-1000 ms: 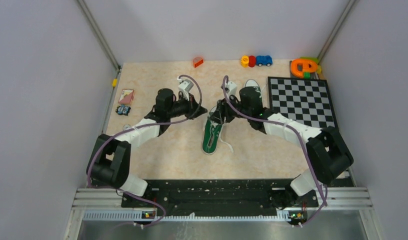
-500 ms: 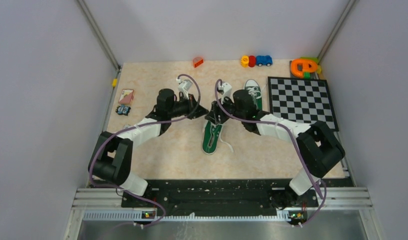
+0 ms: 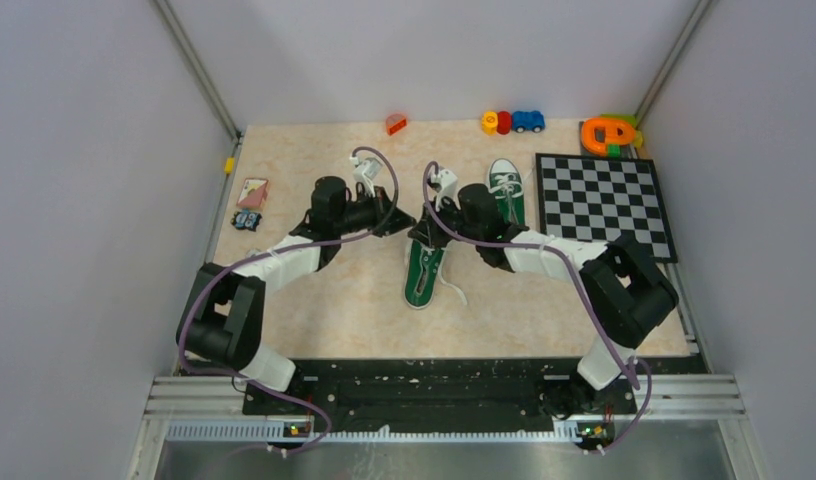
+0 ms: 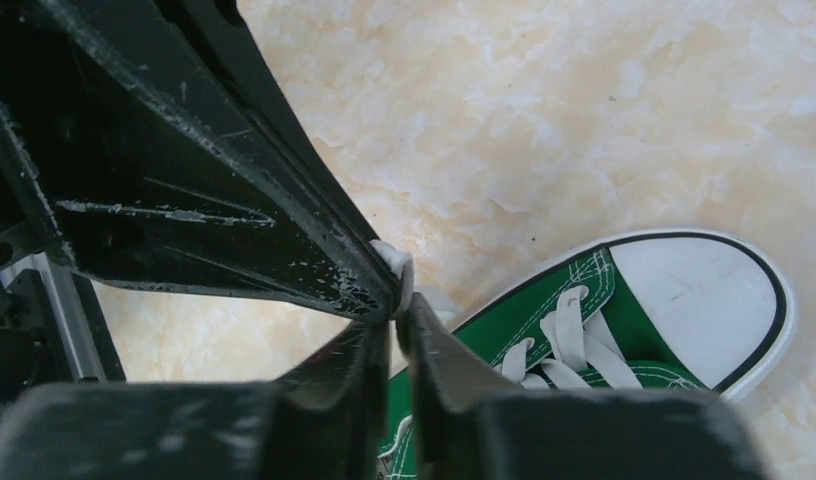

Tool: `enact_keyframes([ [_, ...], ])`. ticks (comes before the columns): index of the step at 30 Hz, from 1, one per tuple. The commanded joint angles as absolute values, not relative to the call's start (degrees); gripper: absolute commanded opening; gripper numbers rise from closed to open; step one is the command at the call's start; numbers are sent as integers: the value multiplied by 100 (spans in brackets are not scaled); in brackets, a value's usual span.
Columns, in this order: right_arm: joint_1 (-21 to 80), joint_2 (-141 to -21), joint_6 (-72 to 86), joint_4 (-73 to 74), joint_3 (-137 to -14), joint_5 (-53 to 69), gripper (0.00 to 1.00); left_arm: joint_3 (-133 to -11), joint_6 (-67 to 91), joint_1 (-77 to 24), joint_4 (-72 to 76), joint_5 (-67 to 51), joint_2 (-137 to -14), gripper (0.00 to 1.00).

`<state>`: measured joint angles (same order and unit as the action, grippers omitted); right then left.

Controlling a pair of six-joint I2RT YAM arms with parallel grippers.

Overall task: Tie the shoes
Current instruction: Wrap the shoelace around the shoelace.

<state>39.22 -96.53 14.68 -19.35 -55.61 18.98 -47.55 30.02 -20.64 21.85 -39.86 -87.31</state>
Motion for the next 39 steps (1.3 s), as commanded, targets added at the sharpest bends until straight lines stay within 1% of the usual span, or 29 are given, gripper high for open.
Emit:
enact_keyframes([
  [1, 3999, -9675, 1686, -2537, -5825, 1666, 5, -4842, 3127, -2099, 2492, -4380, -8715, 0],
  [2, 3999, -9669, 1717, -2495, -5826, 1650, 0, -4820, 3083, -2094, 2479, -4365, -8704, 0],
  [4, 3999, -9620, 1804, -2473, -5758, 1607, 0, -4764, 2990, -2088, 2432, -4303, -8659, 1],
  [7, 4001, -9557, 1979, -2512, -5632, 1591, 0, -4681, 2889, -2045, 2401, -4222, -8586, 11],
  [10, 3995, -9579, 2111, -2367, -5606, 1587, 0, -4568, 2756, -2015, 2296, -3956, -8418, 27],
  [13, 3925, -9601, 2324, -2211, -5572, 1594, 0, -4200, 2695, -1986, 2383, -3553, -8124, 44],
  [14, 3883, -9621, 2406, -2213, -5558, 1656, 0, -4059, 2701, -1983, 2483, -3455, -8004, 49],
  [16, 3819, -9659, 2554, -2141, -5600, 1783, 0, -3845, 2764, -1982, 2626, -3373, -7897, 54],
  [18, 3806, -9684, 2597, -2018, -5685, 1827, 0, -3646, 2857, -1984, 2938, -3383, -7828, 56],
  [21, 3761, -9736, 2863, -1908, -5780, 1899, 0, -3423, 2836, -1978, 3331, -3435, -7808, 56],
  [26, 3649, -9940, 3311, -1128, -6290, 2104, 0, -3484, 1940, -2156, 3096, -3307, -7972, 58],
  [28, 3648, -9978, 3455, -934, -6389, 2081, 0, -3555, 1831, -2249, 3132, -3157, -8143, 61],
  [29, 3648, -9976, 3532, -897, -6382, 2048, 0, -3561, 1847, -2276, 3253, -3146, -8235, 65],
  [34, 3639, -9998, 3628, -724, -6447, 2021, 0, -3604, 1820, -2438, 3638, -3050, -8601, 78],
  [39, 3634, -9988, 3791, -706, -6475, 2079, 0, -3792, 1684, -2547, 3695, -2735, -8938, 81],
])
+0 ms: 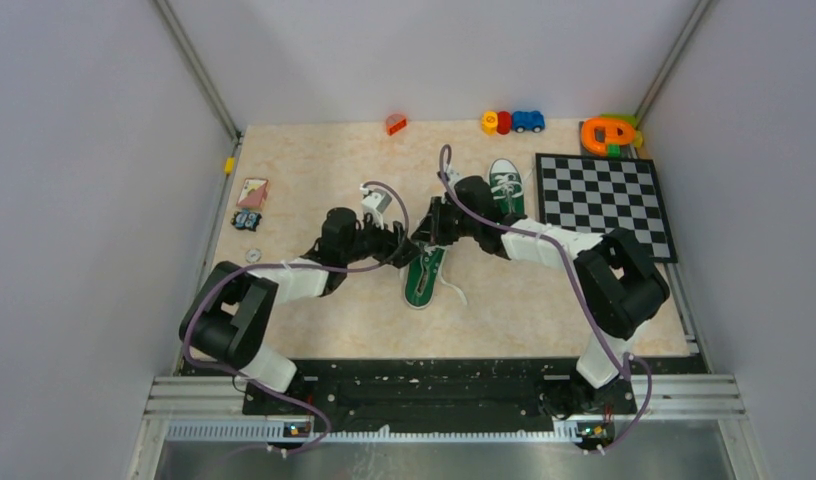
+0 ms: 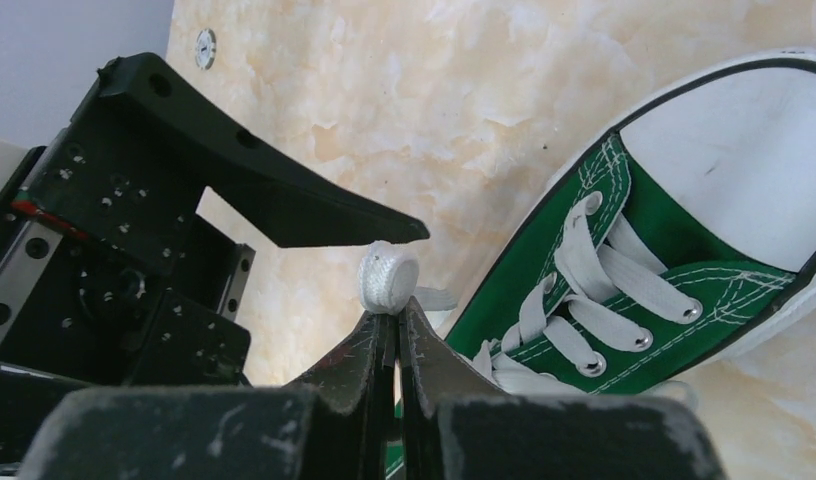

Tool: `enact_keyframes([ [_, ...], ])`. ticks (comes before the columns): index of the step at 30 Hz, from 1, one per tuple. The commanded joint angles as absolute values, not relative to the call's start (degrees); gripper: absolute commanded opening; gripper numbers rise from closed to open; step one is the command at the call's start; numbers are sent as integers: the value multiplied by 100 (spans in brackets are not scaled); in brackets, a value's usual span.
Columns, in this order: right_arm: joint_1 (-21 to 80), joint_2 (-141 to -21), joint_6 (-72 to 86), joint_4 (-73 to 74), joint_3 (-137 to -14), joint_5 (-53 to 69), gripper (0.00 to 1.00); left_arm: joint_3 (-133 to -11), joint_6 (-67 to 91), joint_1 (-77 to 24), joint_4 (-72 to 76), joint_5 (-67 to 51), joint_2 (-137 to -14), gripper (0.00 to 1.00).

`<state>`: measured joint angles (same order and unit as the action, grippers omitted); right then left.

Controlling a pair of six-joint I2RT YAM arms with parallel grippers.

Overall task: Tie the shoes
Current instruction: Wrap the shoelace around the shoelace.

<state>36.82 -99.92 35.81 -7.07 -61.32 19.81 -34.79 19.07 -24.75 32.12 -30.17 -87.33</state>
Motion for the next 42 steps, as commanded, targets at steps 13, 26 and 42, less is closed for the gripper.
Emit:
enact_keyframes([
  [13, 3621, -9889, 3661, -494, -6558, 2135, 0, -3936, 1385, -2557, 4664, -3229, -9656, 46],
  [26, 3472, -9793, 3744, -512, -6536, 1808, 38, -3999, 1082, -2559, 4377, -3636, -9646, 0],
  [42, 3463, -9865, 3842, -240, -6802, 1461, 15, -4019, 822, -2564, 3962, -3628, -9500, 0],
])
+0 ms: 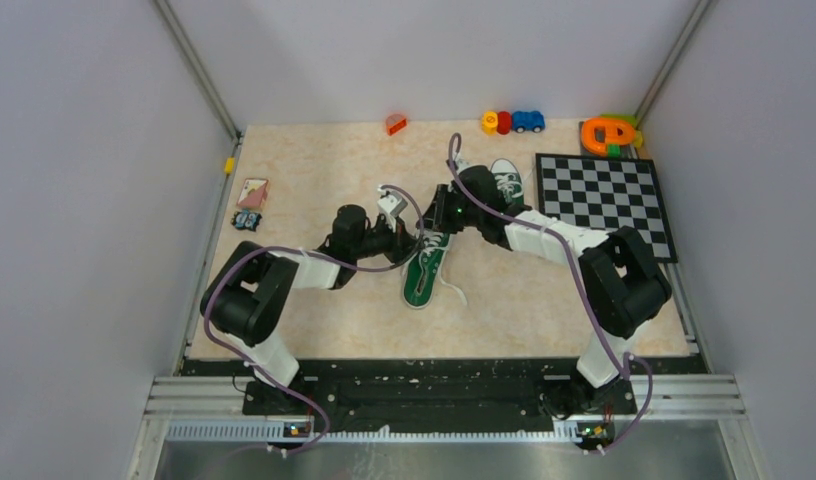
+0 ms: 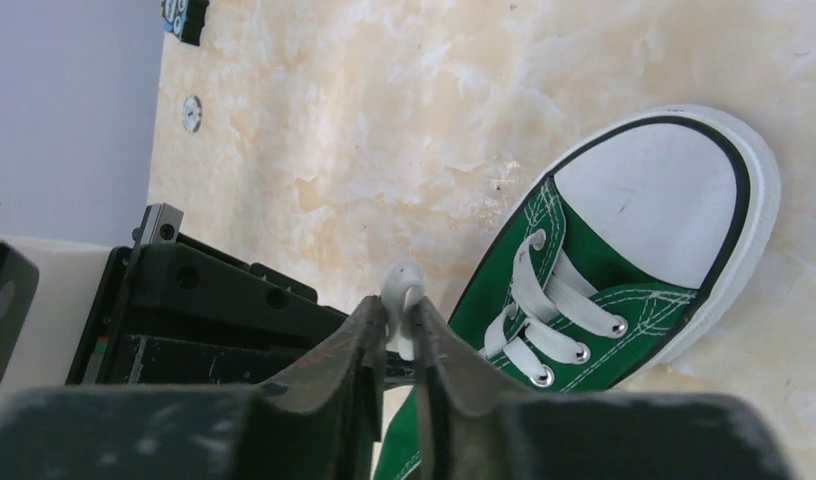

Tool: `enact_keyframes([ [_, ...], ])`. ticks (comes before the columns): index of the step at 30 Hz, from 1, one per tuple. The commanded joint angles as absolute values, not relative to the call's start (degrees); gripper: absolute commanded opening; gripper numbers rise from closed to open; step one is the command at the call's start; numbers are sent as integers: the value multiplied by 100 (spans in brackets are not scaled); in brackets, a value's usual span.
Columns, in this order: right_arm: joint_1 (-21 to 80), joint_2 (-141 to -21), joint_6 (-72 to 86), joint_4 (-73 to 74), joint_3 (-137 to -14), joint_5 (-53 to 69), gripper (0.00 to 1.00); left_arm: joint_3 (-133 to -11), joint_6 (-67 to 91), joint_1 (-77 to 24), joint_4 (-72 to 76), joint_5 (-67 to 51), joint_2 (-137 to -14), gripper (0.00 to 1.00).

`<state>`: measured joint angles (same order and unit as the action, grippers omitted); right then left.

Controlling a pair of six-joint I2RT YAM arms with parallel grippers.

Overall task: Tie the shoes
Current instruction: Wrap the shoelace around the shoelace.

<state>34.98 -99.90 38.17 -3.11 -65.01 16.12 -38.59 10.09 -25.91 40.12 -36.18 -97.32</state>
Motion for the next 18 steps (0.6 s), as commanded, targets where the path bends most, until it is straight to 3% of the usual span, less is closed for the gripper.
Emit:
enact_keyframes([
  [1, 3463, -9854, 3841, -210, -6796, 1437, 7, -4032, 811, -2566, 3920, -3603, -9493, 0],
  [2, 3463, -9832, 3834, -204, -6787, 1438, 0, -4026, 797, -2564, 3881, -3573, -9481, 7],
  [5, 3463, -9800, 3819, -197, -6769, 1440, 0, -3963, 800, -2564, 3883, -3523, -9402, 37],
  [8, 3463, -9770, 3825, -218, -6754, 1486, 0, -3835, 752, -2566, 3889, -3342, -9207, 52],
  [12, 3463, -9757, 3884, -252, -6765, 1561, 0, -3800, 574, -2562, 3766, -3141, -8967, 60],
  [18, 3463, -9754, 3947, -257, -6802, 1616, 0, -4102, 483, -2566, 3686, -3176, -9159, 59],
])
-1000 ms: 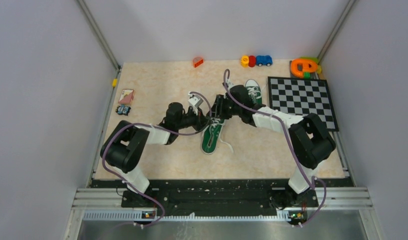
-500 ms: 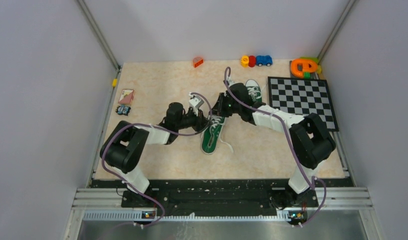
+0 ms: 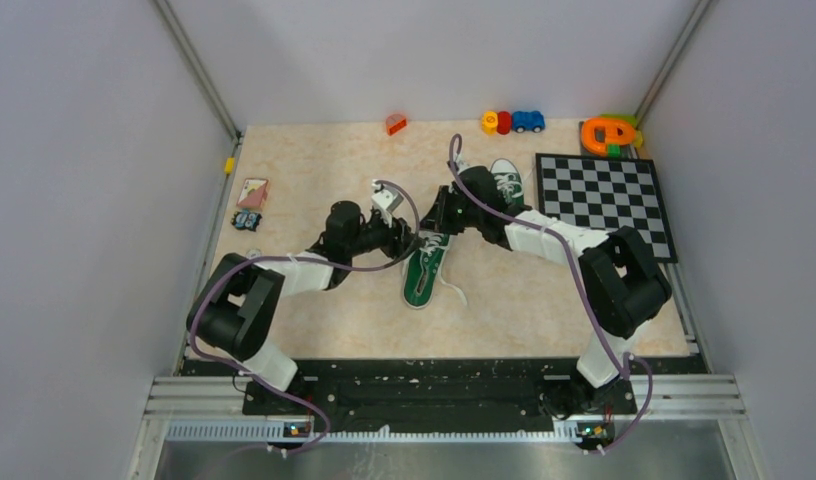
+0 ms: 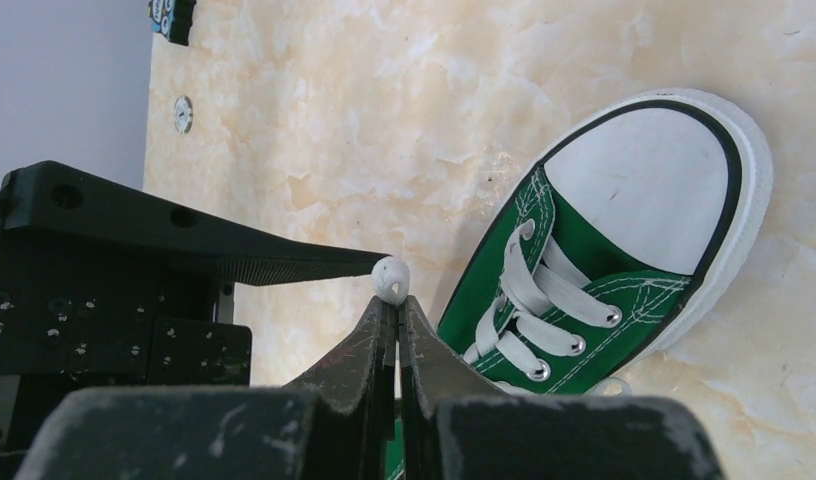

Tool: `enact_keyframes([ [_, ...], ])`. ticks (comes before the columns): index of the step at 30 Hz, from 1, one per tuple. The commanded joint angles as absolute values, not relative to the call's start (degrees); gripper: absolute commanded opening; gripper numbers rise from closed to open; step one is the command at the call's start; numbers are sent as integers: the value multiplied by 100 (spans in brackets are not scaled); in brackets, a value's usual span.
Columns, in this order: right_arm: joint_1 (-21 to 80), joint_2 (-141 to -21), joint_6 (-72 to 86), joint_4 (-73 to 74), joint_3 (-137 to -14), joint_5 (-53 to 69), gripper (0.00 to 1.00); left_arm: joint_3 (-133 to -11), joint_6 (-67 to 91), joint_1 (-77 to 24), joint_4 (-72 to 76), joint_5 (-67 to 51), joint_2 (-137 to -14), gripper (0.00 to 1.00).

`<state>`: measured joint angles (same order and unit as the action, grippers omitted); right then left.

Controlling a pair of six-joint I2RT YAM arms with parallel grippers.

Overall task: Tie the shoes
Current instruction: Wrap the shoelace around the shoelace.

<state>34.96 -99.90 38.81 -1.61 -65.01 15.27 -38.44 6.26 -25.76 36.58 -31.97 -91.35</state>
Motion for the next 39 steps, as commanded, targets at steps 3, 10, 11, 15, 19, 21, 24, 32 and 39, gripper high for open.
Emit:
enact_keyframes([
  [3, 3463, -9741, 3947, -251, -6824, 1641, 0, -4260, 497, -2566, 3727, -3353, -9415, 50],
  [10, 3463, -9676, 3990, -263, -6775, 1688, 0, -4539, 631, -2564, 3963, -3665, -9816, 39],
  [11, 3463, -9649, 3994, -266, -6764, 1668, 0, -4578, 630, -2564, 3964, -3697, -9844, 34],
  [15, 3463, -9562, 3942, -187, -6784, 1566, 1, -4572, 456, -2566, 3752, -3686, -9781, 0],
  [19, 3362, -9342, 3885, 281, -6803, 1349, 30, -4449, 247, -2557, 3475, -3728, -9581, 0],
  [21, 3288, -9113, 3846, 527, -6713, 1226, 35, -4389, 205, -2549, 3404, -3759, -9484, 0],
  [24, 3243, -8552, 3747, 759, -6311, 1035, 46, -4383, 196, -2521, 3307, -3823, -9447, 0],
  [32, 3225, -7691, 3362, 1049, -4930, 956, 53, -4509, 456, -2374, 3199, -4048, -9443, 0],
  [39, 3279, -8096, 3321, 84, -4452, 1394, 51, -4495, 730, -2366, 3344, -4186, -9439, 0],
])
